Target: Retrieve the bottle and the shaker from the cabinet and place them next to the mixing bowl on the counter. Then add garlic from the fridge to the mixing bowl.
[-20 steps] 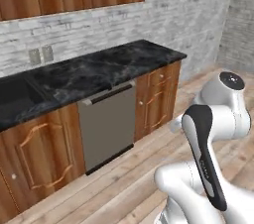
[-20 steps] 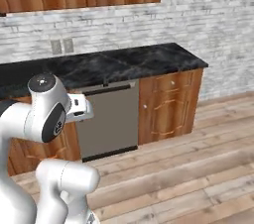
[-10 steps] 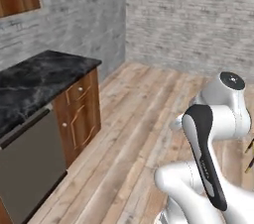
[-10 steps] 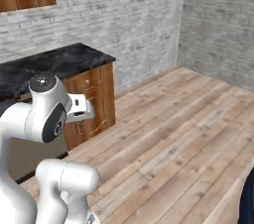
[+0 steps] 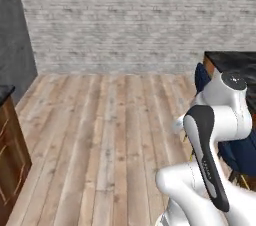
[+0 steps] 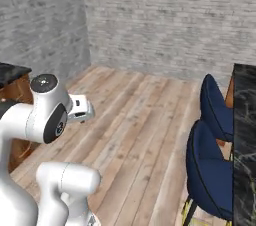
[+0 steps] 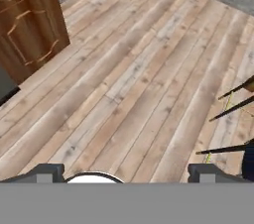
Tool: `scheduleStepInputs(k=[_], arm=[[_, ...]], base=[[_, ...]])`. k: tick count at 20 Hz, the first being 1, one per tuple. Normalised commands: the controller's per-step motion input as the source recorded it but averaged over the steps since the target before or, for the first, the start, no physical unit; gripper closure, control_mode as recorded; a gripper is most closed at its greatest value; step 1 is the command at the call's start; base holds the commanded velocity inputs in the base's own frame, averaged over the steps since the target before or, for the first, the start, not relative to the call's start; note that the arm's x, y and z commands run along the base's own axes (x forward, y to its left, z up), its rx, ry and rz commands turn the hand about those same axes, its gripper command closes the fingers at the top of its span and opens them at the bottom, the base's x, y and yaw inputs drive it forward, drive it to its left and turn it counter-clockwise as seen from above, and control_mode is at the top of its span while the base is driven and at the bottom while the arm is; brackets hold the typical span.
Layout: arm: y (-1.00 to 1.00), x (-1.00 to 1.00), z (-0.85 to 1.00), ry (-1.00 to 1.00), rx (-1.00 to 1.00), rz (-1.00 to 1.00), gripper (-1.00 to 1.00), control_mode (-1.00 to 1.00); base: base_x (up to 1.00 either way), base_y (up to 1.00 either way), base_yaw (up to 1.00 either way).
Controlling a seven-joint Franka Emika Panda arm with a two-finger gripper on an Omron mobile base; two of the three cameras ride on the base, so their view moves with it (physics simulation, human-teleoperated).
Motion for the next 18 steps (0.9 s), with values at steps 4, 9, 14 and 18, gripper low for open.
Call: scheduleStepInputs(k=[4, 9, 14, 18], arm=[[0.00, 0.00, 0.00, 0.00, 0.00, 0.00, -1.00, 1.00], [0.00, 0.00, 0.00, 0.00, 0.00, 0.00, -1.00, 1.00], [0.00, 0.00, 0.00, 0.00, 0.00, 0.00, -1.00, 1.00], [0.00, 0.00, 0.00, 0.00, 0.00, 0.00, -1.00, 1.00]], base=[[0.00, 0.00, -0.95], [0.00, 0.04, -0.94], [0.00, 0.28, -0.84], [0.01, 0.28, -0.82]])
